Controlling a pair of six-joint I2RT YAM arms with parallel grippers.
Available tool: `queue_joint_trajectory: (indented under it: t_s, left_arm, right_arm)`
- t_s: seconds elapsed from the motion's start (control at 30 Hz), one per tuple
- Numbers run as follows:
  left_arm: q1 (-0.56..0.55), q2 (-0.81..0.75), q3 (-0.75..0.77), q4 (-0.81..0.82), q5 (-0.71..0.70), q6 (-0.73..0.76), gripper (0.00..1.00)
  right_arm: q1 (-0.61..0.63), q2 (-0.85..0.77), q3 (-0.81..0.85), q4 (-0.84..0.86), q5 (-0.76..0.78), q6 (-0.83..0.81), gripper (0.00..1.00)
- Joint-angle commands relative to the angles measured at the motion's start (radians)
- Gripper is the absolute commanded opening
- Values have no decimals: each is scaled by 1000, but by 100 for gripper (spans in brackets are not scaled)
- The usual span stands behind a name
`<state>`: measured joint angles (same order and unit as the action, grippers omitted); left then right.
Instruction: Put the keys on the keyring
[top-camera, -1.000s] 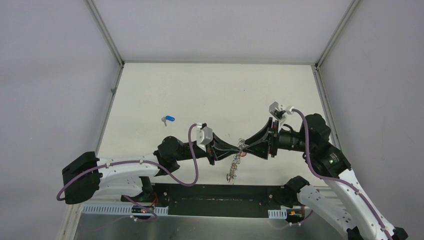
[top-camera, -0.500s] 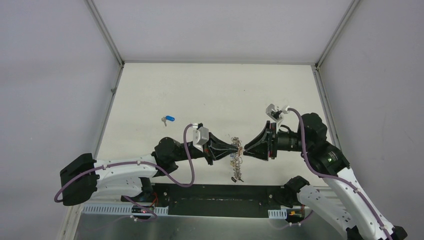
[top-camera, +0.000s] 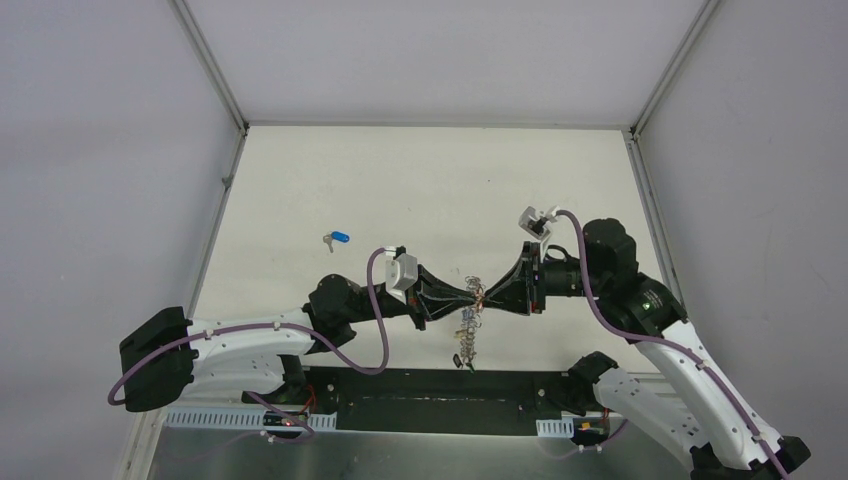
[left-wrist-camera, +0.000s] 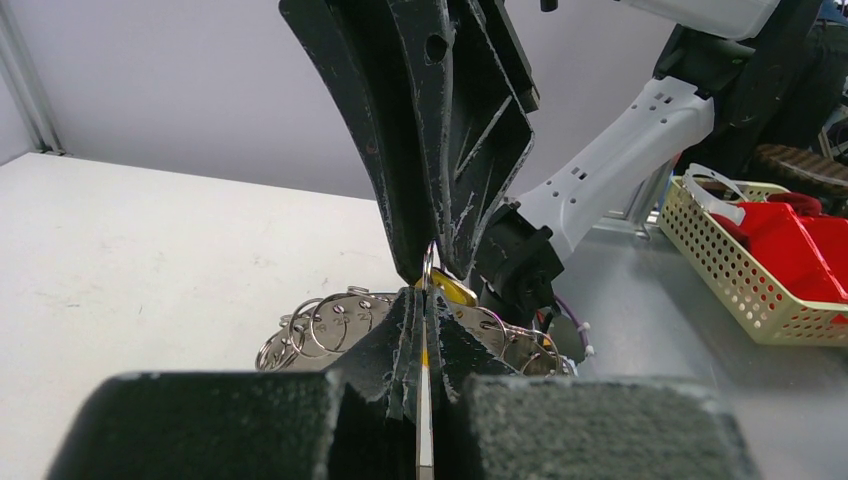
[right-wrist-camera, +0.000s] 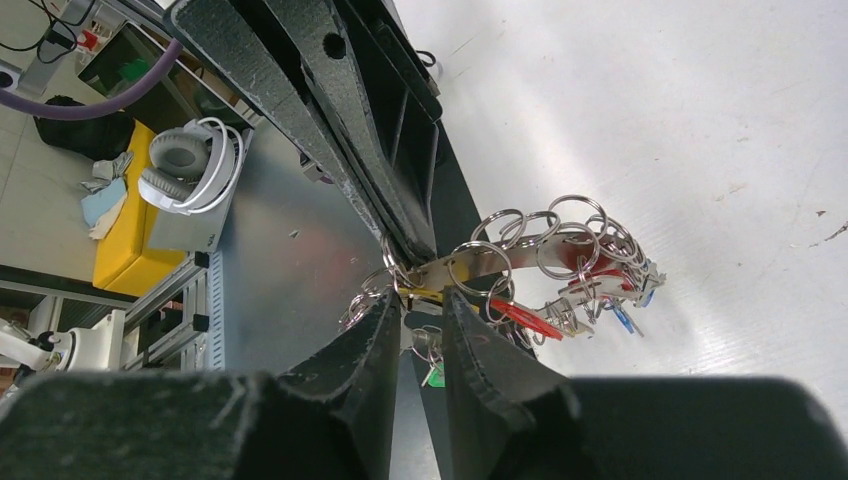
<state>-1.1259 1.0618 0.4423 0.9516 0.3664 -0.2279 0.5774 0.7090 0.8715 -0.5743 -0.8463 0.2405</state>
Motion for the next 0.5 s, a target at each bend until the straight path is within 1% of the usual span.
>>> queue_joint_trajectory:
  t_s: [0.0,0.27,0.47]
  left_arm:
    - [-5,-26,18,75,-10,-14,0]
    - [-5,-29,13,69,-18,-10,0]
    - [-5,-28,15,72,-17,-8,0]
  right_arm:
    - [-7,-9,52,15,-7,-30,22]
    - [-7,-37,34,-10,3,-46,0]
    - [-7,-34,18,-41,1,-69,0]
